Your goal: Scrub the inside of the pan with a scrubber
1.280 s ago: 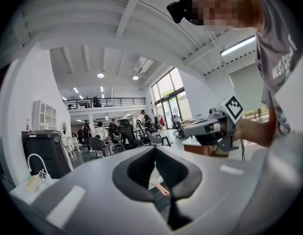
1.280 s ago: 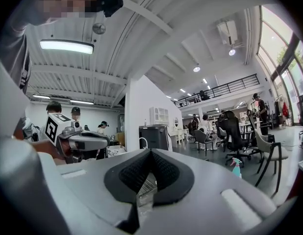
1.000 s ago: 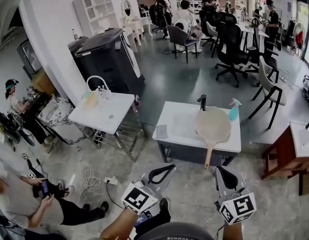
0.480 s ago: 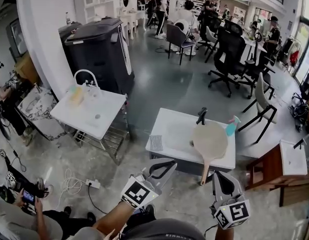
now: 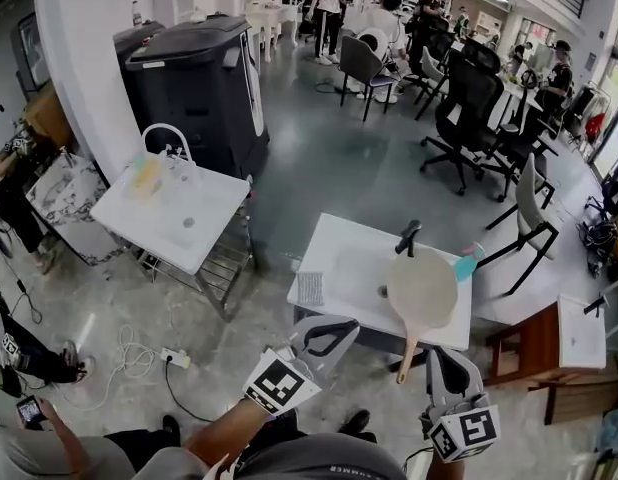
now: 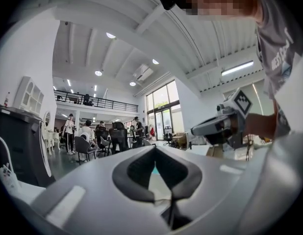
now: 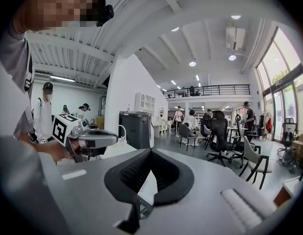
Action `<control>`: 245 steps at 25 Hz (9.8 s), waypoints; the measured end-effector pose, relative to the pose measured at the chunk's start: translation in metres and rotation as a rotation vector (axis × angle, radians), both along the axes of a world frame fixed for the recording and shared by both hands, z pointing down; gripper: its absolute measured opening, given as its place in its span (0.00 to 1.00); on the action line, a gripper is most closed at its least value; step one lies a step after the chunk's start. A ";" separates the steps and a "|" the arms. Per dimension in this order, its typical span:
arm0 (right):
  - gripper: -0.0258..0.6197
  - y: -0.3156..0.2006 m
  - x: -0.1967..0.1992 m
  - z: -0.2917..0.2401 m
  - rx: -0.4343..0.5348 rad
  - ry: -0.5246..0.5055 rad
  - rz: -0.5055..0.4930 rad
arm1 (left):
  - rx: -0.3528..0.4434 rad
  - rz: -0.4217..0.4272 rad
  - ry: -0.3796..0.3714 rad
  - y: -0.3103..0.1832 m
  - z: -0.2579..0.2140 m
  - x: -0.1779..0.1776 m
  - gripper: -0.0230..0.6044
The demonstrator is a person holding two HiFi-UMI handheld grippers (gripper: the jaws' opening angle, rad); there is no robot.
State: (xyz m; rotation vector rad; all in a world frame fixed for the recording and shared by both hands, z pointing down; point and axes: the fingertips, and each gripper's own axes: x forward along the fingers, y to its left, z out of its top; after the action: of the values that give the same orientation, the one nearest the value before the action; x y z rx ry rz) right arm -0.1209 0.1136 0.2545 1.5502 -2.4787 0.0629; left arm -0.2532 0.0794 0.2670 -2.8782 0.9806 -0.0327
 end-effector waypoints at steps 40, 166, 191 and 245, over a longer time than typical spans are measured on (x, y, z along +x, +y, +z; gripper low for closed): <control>0.04 -0.162 0.087 0.049 -0.095 -0.080 -0.381 | -0.185 -0.539 -0.172 -0.140 0.071 0.021 0.04; 0.04 -0.166 0.372 0.256 -0.462 -0.162 0.305 | -0.375 -0.098 -0.968 -0.396 0.448 0.380 0.08; 0.04 -0.155 0.393 0.279 -0.486 -0.159 0.377 | -0.410 0.149 -1.017 -0.327 0.499 0.434 0.08; 0.04 -0.222 0.228 0.194 -0.360 0.004 -0.040 | -0.481 -0.317 -0.733 -0.316 0.315 0.111 0.07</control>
State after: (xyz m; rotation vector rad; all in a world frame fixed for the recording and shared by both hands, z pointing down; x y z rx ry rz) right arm 0.1073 -0.1086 0.4482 1.3453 -2.3308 0.4709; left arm -0.1418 -0.2363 0.5824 -2.6278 1.3473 -1.3946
